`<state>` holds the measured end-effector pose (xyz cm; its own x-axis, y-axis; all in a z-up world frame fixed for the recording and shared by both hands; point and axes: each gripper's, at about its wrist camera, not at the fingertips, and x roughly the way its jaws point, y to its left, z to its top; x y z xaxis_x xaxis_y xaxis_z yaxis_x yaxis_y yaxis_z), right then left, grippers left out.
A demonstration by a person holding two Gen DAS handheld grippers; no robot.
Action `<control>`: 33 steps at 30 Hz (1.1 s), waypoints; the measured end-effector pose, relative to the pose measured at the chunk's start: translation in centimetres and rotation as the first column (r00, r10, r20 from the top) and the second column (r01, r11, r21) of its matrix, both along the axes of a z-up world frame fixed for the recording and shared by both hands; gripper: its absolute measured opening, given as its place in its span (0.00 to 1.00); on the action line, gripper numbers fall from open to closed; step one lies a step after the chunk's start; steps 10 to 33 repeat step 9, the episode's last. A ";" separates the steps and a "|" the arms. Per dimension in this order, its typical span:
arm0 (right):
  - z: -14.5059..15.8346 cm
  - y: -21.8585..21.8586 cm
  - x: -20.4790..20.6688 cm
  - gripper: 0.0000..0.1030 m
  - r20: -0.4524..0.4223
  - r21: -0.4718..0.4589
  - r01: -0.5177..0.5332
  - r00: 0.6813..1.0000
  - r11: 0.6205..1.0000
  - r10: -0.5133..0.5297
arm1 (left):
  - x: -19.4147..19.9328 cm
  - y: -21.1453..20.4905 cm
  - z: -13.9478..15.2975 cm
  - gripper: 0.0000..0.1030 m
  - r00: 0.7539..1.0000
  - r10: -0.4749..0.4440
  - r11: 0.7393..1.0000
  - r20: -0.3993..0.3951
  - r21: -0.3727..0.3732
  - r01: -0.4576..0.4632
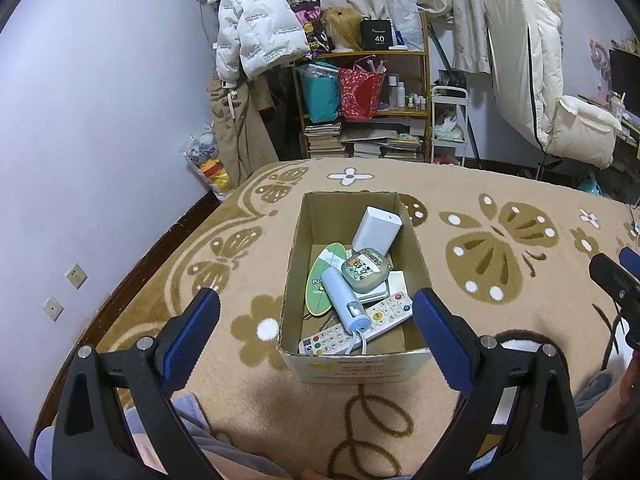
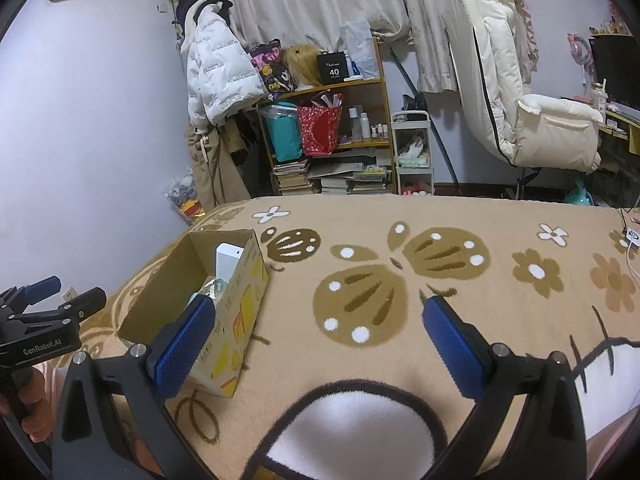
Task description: Organize rigid objects
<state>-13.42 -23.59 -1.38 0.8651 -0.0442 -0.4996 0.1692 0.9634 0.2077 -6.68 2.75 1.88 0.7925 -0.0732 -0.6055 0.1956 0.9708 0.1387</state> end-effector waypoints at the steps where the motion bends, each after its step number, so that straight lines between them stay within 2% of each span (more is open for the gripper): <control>1: -0.1 0.1 0.0 1.00 -0.001 -0.002 0.001 1.000 1.000 -0.001 | 0.0 0.0 0.0 0.93 1.000 0.000 1.000 0.001 0.000 0.000; 33: -0.2 0.0 0.0 1.00 -0.002 0.002 0.001 1.000 1.000 -0.001 | -0.2 0.1 0.2 0.93 1.000 -0.010 1.000 0.008 -0.005 0.010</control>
